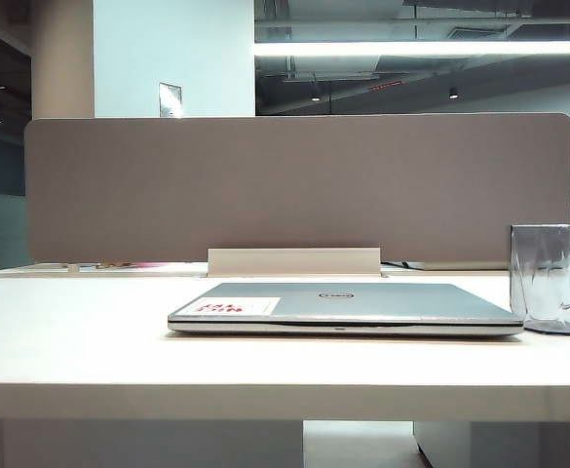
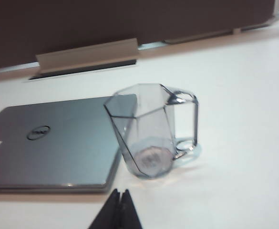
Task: Pick up the water cup and place it on the right side of the laptop.
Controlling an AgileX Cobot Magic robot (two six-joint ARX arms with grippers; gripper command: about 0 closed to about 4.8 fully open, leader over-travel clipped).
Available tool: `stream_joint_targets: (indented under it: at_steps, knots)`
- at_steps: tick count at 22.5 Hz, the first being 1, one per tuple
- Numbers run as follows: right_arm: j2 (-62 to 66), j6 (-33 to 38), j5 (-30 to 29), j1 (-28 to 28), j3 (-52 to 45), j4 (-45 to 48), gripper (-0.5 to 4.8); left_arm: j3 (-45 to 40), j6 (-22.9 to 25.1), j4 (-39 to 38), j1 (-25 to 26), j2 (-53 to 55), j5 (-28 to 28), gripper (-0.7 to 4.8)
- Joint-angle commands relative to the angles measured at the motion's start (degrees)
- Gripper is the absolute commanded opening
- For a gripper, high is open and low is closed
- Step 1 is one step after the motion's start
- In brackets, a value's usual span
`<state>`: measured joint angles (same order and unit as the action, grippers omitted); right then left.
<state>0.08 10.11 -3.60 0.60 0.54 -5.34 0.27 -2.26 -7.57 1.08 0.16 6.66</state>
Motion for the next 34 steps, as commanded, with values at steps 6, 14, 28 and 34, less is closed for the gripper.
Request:
stream_joint_targets:
  at_steps: [6,14,28,34]
  knots:
    - [-0.11,-5.49,2.58,-0.09,-0.50,2.69,-0.09,0.17,-0.09,0.33,-0.02,0.07,0.04,-0.03]
    - [-0.11,-5.62,3.89,0.00,-0.50,1.05,-0.08,0.17,-0.09,0.33,-0.02,0.07,0.04,-0.03]
    - [-0.11,-5.64,3.89,-0.02,-0.50,0.87,-0.08,0.17,-0.09,0.33,-0.02,0.07,0.04,-0.03]
    - [-0.11,-5.64,3.89,-0.02,-0.50,0.87,-0.08,0.17,3.78,1.49,0.13,0.07,-0.39,-0.03]
